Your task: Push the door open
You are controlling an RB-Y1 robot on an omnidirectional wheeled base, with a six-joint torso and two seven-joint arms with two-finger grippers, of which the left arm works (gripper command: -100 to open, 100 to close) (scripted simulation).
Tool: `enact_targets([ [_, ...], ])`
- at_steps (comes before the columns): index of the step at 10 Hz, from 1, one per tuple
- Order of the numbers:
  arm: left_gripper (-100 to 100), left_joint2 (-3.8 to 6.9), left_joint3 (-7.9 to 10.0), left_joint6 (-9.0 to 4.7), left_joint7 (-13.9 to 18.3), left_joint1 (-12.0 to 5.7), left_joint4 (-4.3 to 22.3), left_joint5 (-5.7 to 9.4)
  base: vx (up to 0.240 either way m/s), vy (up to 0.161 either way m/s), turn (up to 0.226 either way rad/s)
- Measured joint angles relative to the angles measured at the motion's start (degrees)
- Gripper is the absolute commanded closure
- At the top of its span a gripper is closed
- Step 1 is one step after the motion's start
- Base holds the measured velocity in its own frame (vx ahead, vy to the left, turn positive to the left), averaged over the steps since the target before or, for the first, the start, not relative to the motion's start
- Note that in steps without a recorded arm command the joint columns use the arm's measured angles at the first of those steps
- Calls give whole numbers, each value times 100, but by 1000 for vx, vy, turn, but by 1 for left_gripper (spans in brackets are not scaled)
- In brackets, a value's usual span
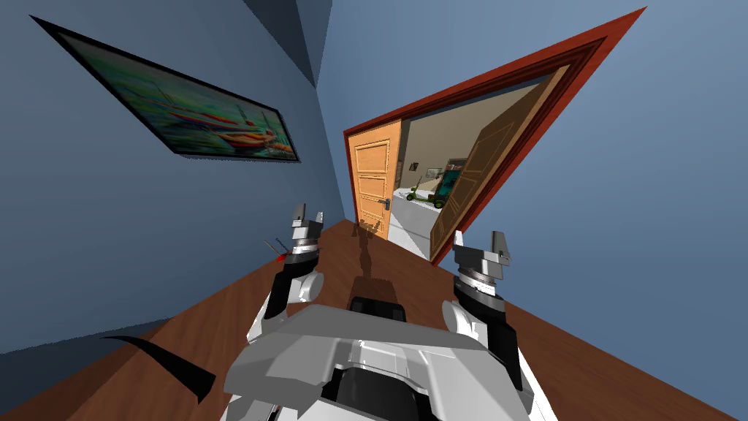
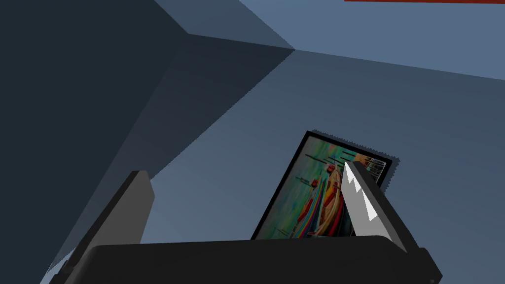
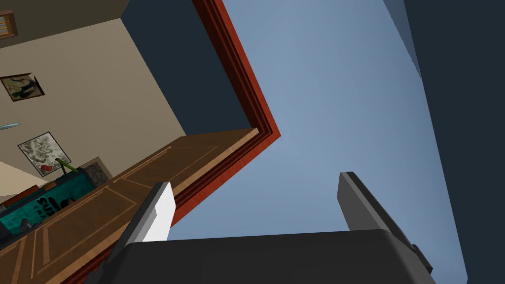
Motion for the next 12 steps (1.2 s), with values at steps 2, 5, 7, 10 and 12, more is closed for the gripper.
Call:
enact_targets([
  [2, -100, 63, 13, -6, 35, -129, 222, 3, 87, 13, -28],
  [5, -100, 150, -27, -13, 59, -334, 589, -25, 100, 24, -34],
  [7, -100, 185, -58, -75, 69, -461, 861, -47, 87, 18, -38],
  [10, -100, 227, -98, -52, 79, -669, 1183, -78, 74, 8, -21],
  [12, -100, 272, -99, -67, 105, -830, 1464, -86, 82, 15, -35],
])
